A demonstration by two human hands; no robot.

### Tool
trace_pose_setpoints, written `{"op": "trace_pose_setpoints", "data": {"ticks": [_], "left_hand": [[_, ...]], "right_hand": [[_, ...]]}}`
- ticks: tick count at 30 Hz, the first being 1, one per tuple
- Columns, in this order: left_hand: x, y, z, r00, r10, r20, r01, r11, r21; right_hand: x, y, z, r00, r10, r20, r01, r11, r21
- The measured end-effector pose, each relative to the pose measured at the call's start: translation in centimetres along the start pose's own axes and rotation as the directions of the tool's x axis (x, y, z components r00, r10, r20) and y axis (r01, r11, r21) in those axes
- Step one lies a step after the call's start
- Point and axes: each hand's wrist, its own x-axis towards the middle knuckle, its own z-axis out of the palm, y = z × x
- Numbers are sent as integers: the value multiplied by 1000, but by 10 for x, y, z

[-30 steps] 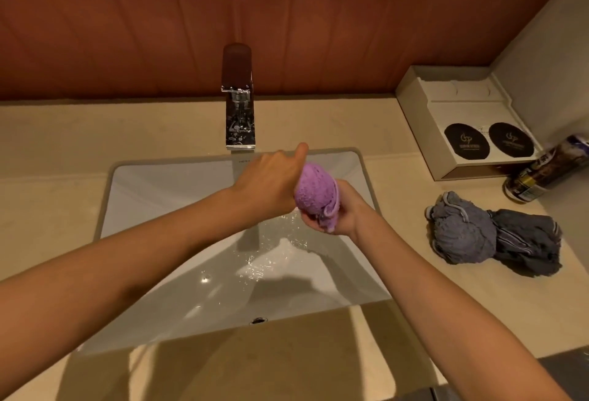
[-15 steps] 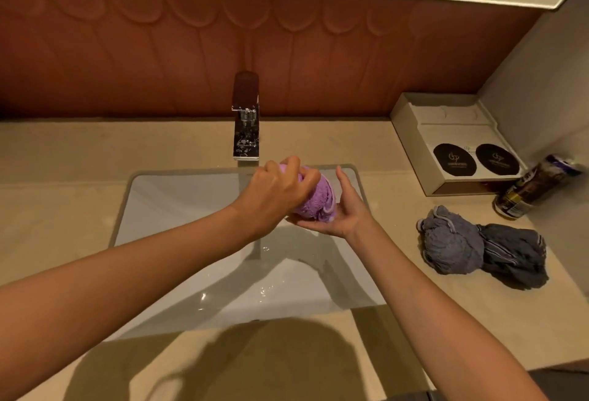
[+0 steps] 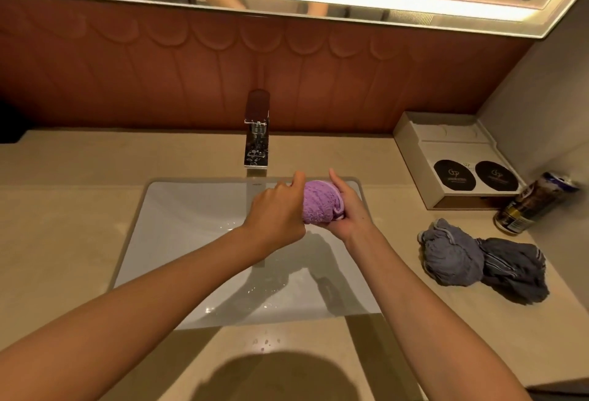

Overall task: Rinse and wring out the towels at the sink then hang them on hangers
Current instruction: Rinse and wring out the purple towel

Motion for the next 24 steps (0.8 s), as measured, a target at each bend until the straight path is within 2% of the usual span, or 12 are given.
{"op": "trace_pose_setpoints", "data": {"ticks": [5, 7, 9, 11, 13, 14, 15, 17, 18, 20, 22, 24], "left_hand": [[4, -7, 0, 999, -27, 25, 32, 973, -230], [6, -10, 0, 998, -1, 66, 18, 967, -254], [6, -13, -1, 999, 16, 39, -8, 979, -205], [5, -15, -2, 997, 33, -66, -38, 996, -85], [4, -25, -1, 951, 191, -245, -172, 980, 98], [4, -32, 1, 870, 348, -349, -293, 934, 203], [4, -39, 3, 742, 536, -403, -430, 841, 328], [2, -58, 8, 466, 830, -305, -627, 554, 548], [2, -66, 7, 377, 897, -232, -648, 434, 625], [8, -80, 1, 301, 949, -98, -598, 268, 755], [13, -85, -7, 252, 967, -26, -517, 157, 841], [22, -74, -21, 152, 988, 33, -483, 45, 874]], "right_hand": [[-7, -2, 0, 995, -88, -50, 90, 995, 37], [-11, -1, 2, 993, -87, -77, 94, 992, 86], [-19, -2, 7, 995, -34, -93, 42, 995, 85], [-19, -3, 8, 985, 7, -174, 2, 999, 49], [-20, 0, 8, 955, 59, -290, -51, 998, 36], [-18, 2, 5, 935, 105, -340, -99, 995, 34], [-19, 3, 4, 922, 157, -353, -154, 987, 35], [-19, 6, 4, 916, 214, -340, -219, 975, 24], [-20, 6, 4, 915, 225, -336, -234, 972, 14], [-26, 3, 4, 927, 241, -289, -246, 969, 17], [-30, 0, 4, 927, 260, -270, -274, 962, -13], [-39, 4, 29, 930, 232, -284, -254, 966, -44]]}}
